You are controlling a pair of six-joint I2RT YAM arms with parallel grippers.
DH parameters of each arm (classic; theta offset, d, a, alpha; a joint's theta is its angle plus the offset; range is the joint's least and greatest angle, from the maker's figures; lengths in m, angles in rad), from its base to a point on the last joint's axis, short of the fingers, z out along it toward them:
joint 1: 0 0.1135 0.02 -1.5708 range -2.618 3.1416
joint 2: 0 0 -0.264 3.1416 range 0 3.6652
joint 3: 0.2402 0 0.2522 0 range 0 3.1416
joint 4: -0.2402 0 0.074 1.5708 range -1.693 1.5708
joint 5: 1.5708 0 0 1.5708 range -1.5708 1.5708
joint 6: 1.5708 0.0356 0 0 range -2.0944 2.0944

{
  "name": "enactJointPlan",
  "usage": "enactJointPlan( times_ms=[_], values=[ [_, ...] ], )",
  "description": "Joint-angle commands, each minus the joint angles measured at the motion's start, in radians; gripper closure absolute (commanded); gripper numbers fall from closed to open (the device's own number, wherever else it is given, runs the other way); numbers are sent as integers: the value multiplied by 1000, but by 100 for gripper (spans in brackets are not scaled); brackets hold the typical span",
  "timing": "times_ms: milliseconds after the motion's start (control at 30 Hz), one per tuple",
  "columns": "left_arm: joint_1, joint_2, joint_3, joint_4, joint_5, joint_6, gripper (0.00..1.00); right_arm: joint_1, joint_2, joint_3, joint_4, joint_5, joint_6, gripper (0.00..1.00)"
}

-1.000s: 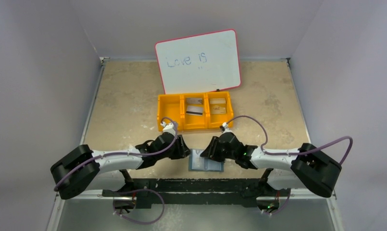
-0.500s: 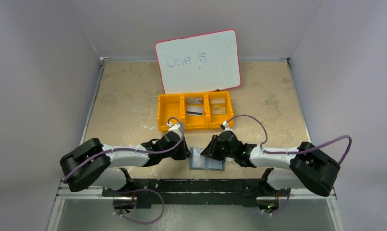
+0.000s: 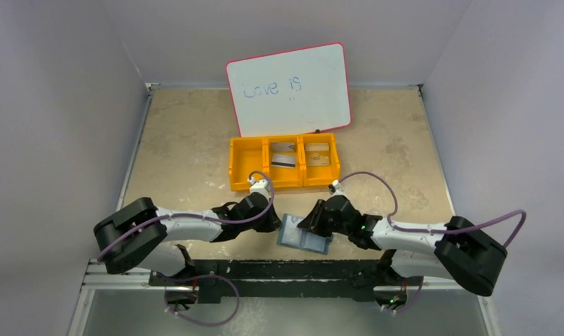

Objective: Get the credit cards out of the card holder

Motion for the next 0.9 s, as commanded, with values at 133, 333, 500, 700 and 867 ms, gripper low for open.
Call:
enactJointPlan(
  times_ms=[133, 333, 500, 700, 867],
  values=[
    [-32, 35, -8, -50, -1, 2, 100, 1, -109, -100, 172, 0, 120, 71],
    [-41, 37, -8, -34, -5, -11, 100, -3, -44, -109, 253, -26, 130, 81],
    [-40, 32, -10, -39, -21, -16, 100, -5, -54, -109, 255, -15, 138, 96],
    [-42, 21, -27, -23, -38, -42, 100, -7, -46, -105, 266, -4, 132, 100],
    [-41, -5, -58, -21, -94, -72, 100, -8, -74, -89, 208, 17, 95, 100]
  ],
)
